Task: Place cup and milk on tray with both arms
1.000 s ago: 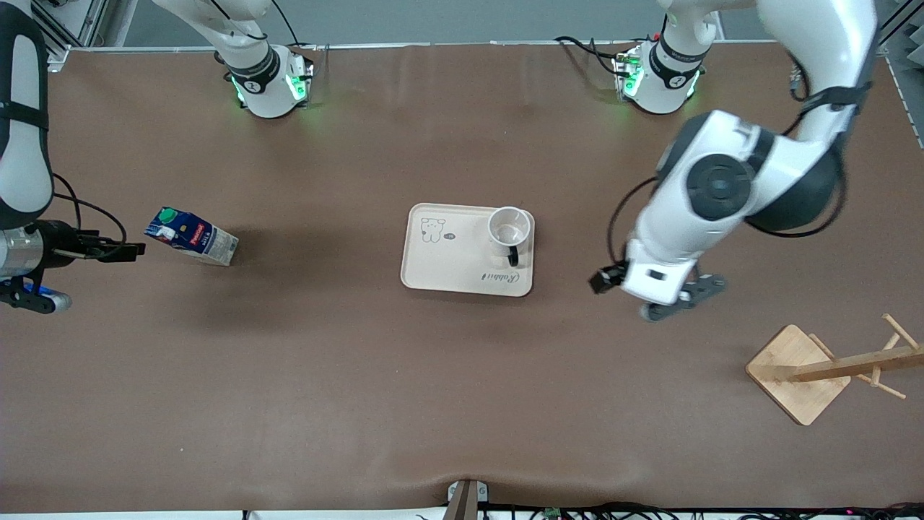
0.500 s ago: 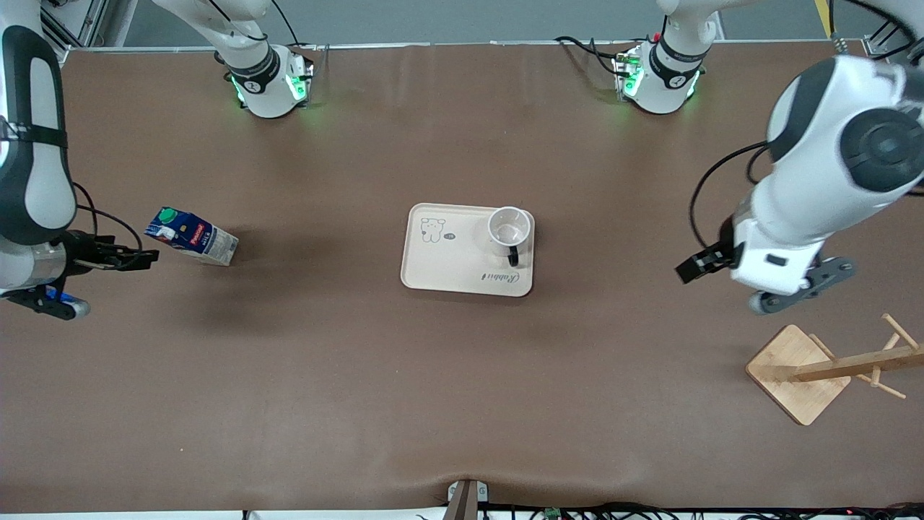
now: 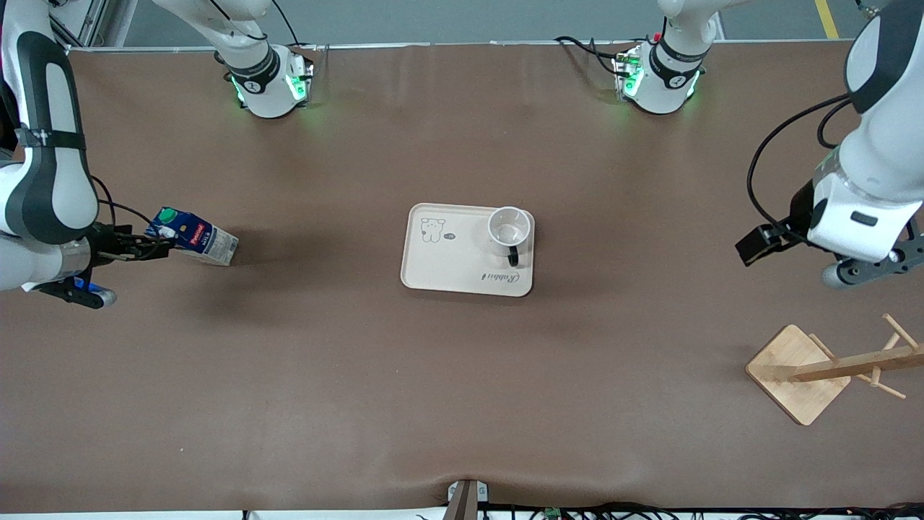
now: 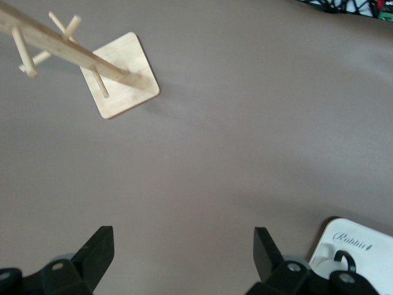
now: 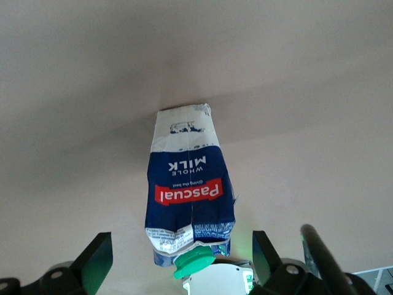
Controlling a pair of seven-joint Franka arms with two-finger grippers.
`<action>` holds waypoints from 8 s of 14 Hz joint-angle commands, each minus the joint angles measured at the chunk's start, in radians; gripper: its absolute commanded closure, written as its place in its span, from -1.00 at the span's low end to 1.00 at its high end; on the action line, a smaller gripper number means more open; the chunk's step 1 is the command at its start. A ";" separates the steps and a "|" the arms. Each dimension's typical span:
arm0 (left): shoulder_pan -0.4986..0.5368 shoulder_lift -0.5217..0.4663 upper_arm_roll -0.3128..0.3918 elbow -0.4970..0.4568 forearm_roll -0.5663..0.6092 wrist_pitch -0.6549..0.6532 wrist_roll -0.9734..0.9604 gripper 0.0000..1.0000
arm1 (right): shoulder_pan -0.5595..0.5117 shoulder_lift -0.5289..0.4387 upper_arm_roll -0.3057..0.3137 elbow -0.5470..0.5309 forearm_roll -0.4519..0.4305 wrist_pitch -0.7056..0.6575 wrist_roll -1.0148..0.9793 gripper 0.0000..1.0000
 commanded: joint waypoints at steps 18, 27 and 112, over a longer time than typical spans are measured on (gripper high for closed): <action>-0.241 -0.322 0.454 -0.251 -0.258 0.003 0.409 -1.00 | 0.011 -0.130 0.013 -0.059 0.012 0.104 -0.090 1.00; -0.291 -0.337 0.509 -0.250 -0.259 -0.004 0.415 -1.00 | 0.209 0.054 0.010 0.246 0.387 0.082 0.139 1.00; -0.275 -0.351 0.500 -0.231 -0.246 -0.092 0.394 -1.00 | 0.168 -0.302 -0.025 0.268 -0.018 -0.033 -0.136 -1.00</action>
